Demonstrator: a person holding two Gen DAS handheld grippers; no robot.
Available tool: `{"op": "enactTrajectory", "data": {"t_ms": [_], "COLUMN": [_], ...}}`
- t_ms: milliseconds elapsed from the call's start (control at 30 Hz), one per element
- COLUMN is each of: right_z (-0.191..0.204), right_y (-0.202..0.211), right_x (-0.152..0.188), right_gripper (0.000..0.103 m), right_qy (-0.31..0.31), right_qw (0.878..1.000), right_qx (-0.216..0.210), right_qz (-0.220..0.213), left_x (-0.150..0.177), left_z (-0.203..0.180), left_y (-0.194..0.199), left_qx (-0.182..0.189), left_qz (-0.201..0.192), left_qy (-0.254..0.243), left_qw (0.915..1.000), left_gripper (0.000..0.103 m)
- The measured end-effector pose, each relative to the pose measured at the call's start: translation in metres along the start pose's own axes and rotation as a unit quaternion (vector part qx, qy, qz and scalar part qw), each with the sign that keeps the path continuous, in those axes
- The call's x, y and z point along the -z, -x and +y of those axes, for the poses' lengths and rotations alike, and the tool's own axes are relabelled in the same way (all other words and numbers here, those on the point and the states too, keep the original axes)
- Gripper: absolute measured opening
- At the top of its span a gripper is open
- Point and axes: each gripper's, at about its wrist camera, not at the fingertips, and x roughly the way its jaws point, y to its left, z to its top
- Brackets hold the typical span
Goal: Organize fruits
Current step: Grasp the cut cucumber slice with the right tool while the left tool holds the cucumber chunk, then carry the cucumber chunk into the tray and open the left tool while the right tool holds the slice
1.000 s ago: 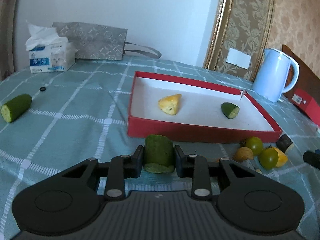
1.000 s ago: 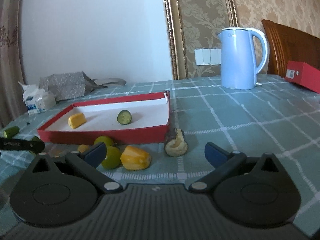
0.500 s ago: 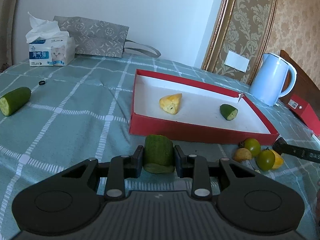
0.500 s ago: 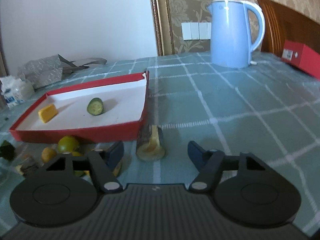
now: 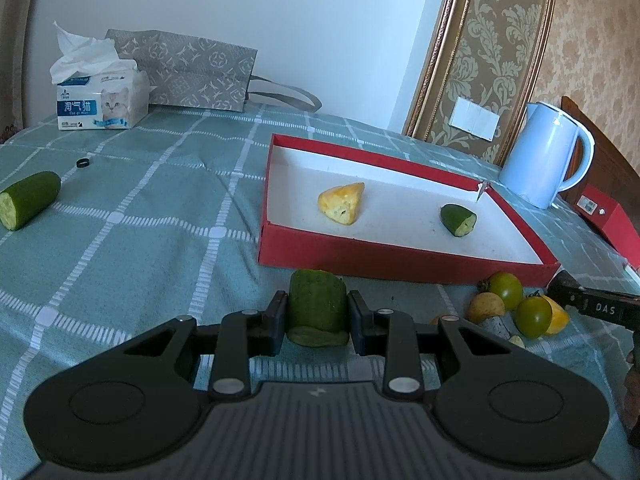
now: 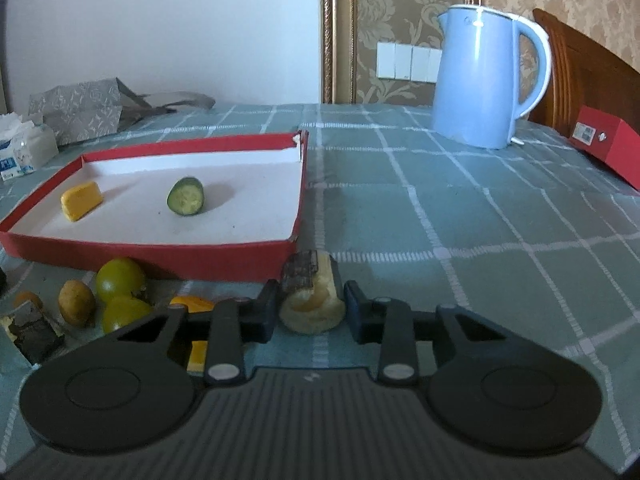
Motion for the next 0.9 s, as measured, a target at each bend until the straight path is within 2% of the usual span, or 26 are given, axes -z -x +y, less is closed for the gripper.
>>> {"op": "enactTrajectory", "data": {"t_ms": [200,467,667,900], "right_z": [0.001,0.002,0.0,-0.001], "right_y": [0.008,0.014,0.016,0.018], "right_x": [0.0,0.0,0.001,0.001], "right_gripper": [0.033,0.033,0.033,0.033], "right_qy": [0.003,0.004,-0.002,-0.005], "right_qw": [1.0,0.999,0.999,0.999], "right_qx": [0.004,0.005,0.002,0.001], "right_qz": [-0.027,-0.041,-0.044,-0.05], "left_x": [0.0,-0.004,-0.019,-0.039], "left_z": [-0.002,-0.007,-0.014,-0.024], "left_y": [0.002,0.008,0.009,-0.002], "left_qx": [-0.006,-0.037,-0.058,-0.056], "left_qz": [-0.005,-0.016,-0.02,-0.023], "left_qy": [-0.009,-0.019,-0.04,-0.054], "left_qw": [0.9999,0.999,0.9973,0.9967], "left_gripper": [0.031,0.031,0.031,0.031]}}
